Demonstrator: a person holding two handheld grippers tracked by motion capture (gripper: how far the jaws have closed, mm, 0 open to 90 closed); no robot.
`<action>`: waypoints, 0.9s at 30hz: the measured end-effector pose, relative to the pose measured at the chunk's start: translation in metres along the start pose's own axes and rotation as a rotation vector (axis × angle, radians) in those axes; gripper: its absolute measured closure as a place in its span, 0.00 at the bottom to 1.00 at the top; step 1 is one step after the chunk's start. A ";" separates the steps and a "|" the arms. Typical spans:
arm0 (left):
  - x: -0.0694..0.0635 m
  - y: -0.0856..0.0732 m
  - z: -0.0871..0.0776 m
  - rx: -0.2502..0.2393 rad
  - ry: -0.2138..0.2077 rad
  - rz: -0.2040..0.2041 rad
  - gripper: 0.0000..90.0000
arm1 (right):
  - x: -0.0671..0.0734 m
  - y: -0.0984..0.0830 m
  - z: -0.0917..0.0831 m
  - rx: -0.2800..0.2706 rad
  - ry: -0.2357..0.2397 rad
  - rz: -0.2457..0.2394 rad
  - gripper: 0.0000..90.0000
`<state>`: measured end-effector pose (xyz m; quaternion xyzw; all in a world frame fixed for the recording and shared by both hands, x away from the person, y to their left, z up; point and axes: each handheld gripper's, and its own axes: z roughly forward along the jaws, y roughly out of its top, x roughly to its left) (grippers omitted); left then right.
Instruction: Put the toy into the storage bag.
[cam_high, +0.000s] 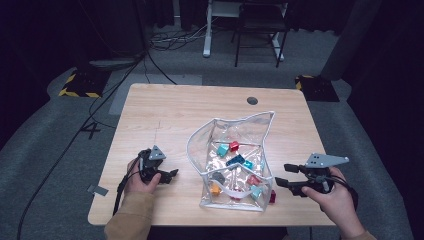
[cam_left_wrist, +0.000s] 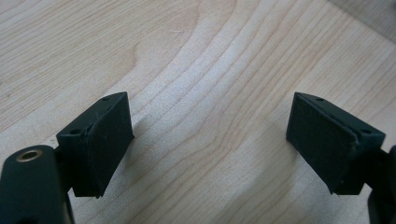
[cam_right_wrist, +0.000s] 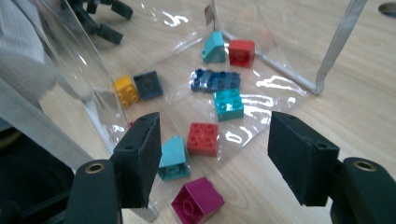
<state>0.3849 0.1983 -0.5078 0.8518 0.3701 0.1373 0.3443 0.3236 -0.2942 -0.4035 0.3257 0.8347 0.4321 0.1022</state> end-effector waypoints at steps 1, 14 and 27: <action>0.000 0.000 0.000 0.000 0.000 0.000 0.16 | 0.000 -0.002 0.002 0.006 0.000 0.001 0.40; 0.000 0.000 0.000 0.000 0.000 0.000 0.16 | 0.001 -0.031 0.026 0.065 0.010 -0.005 0.39; 0.000 0.000 0.000 0.000 0.000 0.000 0.16 | 0.005 -0.056 0.050 0.156 0.029 -0.043 0.37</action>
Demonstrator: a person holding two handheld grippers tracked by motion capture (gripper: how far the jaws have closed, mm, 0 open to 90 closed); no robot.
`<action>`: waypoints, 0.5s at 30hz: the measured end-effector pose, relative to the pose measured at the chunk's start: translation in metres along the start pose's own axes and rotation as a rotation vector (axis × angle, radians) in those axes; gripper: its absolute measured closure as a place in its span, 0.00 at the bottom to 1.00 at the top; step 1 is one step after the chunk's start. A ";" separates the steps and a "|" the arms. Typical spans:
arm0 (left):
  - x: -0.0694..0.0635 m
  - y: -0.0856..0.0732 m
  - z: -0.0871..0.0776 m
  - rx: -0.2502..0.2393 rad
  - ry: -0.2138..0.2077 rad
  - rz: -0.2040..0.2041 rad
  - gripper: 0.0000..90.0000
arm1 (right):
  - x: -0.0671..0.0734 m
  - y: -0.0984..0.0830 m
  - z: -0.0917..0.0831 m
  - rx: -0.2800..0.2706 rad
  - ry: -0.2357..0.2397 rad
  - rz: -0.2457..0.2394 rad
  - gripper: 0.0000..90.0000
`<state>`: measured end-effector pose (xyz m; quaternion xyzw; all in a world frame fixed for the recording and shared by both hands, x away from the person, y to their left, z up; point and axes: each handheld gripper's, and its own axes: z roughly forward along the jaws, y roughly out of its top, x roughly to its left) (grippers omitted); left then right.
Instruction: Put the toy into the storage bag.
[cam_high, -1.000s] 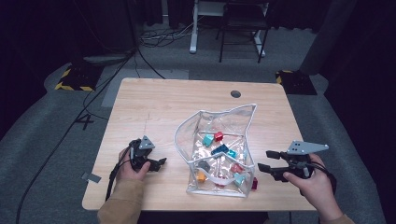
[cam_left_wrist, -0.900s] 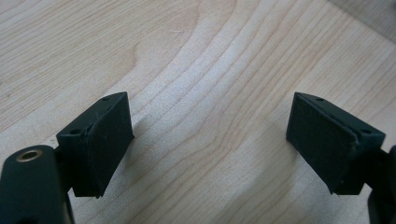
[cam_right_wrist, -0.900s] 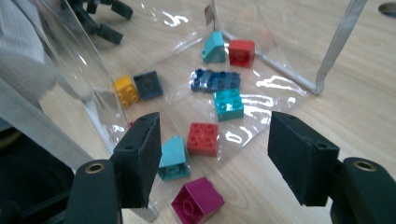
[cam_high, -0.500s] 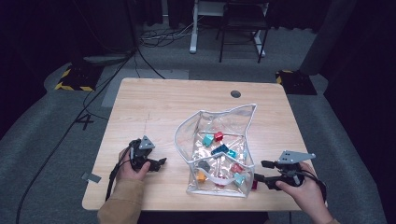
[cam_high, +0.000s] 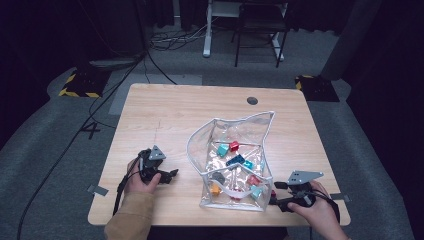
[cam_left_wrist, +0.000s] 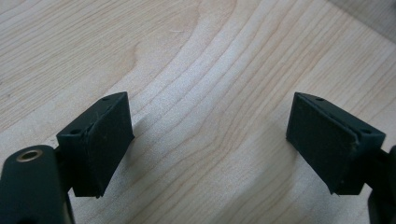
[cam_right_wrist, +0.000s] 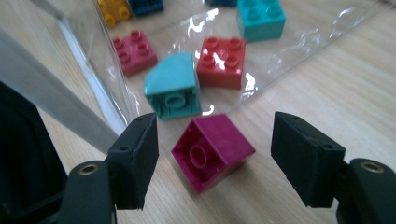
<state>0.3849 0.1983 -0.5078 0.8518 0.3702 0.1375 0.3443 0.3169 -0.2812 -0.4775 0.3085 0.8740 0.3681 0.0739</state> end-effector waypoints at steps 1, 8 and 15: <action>0.000 0.000 0.000 0.000 0.000 0.000 0.16 | 0.000 -0.001 0.002 0.006 -0.003 -0.003 0.37; 0.000 0.000 0.000 0.000 0.000 0.001 0.16 | -0.001 -0.009 0.013 0.035 -0.003 -0.023 0.36; 0.000 0.000 0.000 0.000 0.000 0.000 0.16 | -0.004 -0.010 0.017 0.014 -0.043 -0.075 0.36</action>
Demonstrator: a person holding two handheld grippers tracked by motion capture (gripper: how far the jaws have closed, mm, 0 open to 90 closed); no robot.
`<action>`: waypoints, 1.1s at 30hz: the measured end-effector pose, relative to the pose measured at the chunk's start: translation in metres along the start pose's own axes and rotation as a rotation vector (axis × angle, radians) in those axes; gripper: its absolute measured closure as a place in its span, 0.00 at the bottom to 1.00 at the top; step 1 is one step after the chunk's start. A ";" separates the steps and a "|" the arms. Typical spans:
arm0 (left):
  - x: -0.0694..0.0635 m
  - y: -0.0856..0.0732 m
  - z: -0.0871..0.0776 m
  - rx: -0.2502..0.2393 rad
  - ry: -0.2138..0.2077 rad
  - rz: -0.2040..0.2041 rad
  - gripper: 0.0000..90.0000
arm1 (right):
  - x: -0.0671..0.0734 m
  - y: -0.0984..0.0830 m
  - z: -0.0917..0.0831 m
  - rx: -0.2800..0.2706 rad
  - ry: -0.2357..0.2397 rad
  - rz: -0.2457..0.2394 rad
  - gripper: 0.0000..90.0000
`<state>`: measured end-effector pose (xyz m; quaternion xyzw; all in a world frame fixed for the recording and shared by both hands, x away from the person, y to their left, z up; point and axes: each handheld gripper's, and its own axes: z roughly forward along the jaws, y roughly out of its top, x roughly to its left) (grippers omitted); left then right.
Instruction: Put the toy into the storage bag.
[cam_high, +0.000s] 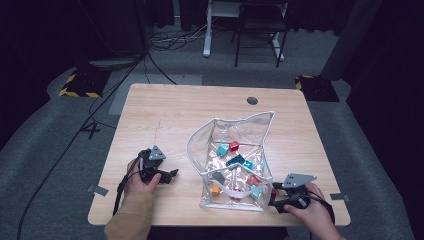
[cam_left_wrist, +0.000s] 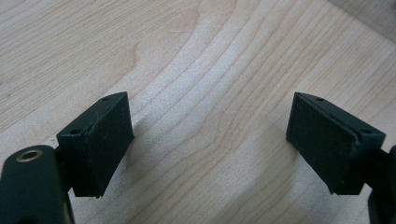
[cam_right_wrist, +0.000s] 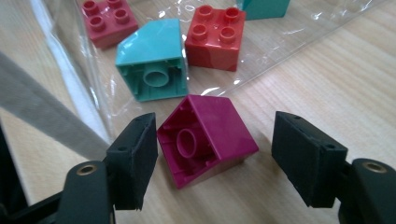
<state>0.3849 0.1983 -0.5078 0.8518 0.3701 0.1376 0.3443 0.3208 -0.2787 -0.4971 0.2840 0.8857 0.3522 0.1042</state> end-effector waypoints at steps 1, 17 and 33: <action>0.000 0.000 0.000 0.000 0.000 0.000 0.16 | 0.000 0.000 0.000 0.002 -0.009 -0.017 0.38; 0.000 0.000 0.000 0.000 0.000 0.000 0.16 | -0.005 0.003 -0.004 -0.020 -0.051 0.021 0.55; 0.000 0.000 0.000 0.000 0.000 0.000 0.16 | -0.003 0.024 -0.039 -0.101 -0.064 0.014 0.55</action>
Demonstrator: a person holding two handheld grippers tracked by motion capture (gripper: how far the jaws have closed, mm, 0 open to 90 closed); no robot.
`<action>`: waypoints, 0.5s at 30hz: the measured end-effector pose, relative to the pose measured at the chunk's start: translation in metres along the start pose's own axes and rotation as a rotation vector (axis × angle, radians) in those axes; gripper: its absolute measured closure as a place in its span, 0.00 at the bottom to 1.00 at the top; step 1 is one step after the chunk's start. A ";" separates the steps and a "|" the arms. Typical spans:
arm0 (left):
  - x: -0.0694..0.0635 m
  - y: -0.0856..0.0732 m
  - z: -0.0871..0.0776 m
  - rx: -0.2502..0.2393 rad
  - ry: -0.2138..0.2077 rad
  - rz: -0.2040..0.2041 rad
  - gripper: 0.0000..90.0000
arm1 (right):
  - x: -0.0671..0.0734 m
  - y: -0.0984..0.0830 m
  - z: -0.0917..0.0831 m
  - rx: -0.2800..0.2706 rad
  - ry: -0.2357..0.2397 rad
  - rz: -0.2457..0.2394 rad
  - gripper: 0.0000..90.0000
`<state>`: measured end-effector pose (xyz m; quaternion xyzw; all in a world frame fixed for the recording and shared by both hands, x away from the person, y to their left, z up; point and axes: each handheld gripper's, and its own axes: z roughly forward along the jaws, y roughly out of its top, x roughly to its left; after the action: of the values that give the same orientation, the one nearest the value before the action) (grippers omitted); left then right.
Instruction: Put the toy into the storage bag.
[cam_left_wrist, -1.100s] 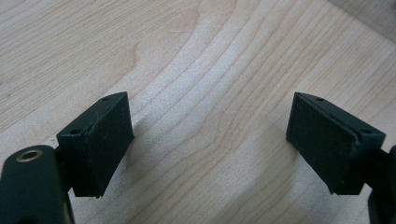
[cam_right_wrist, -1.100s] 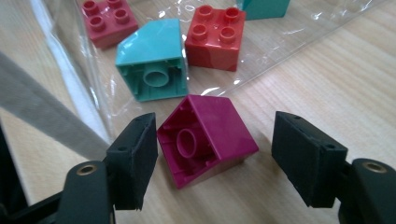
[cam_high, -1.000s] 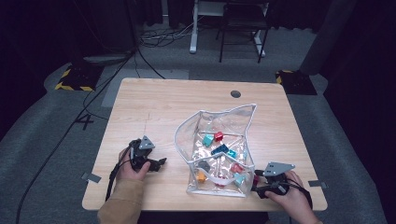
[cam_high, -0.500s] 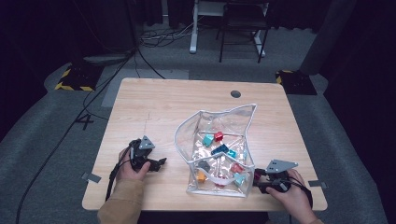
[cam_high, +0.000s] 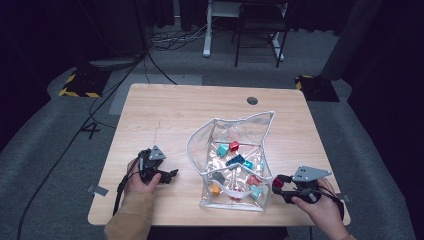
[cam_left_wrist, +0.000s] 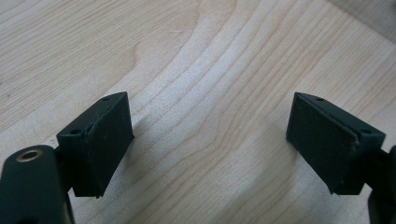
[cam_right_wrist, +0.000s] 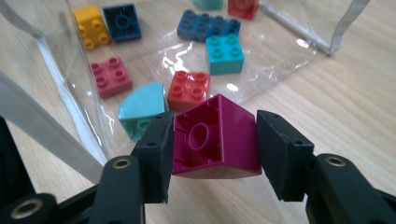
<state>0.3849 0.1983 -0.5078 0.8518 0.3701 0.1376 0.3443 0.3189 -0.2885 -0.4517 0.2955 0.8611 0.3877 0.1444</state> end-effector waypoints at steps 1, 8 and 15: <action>0.000 0.000 0.000 0.000 0.001 0.000 0.16 | 0.000 0.001 -0.002 -0.004 0.001 0.001 0.55; 0.000 0.000 0.000 0.000 0.000 0.000 0.16 | 0.000 0.013 -0.017 -0.047 -0.010 0.000 0.55; 0.000 0.000 0.000 0.000 0.001 0.000 0.16 | -0.001 0.025 -0.033 -0.089 -0.025 -0.004 0.55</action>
<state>0.3849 0.1983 -0.5078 0.8516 0.3702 0.1379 0.3444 0.3136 -0.2953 -0.4113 0.2921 0.8417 0.4215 0.1690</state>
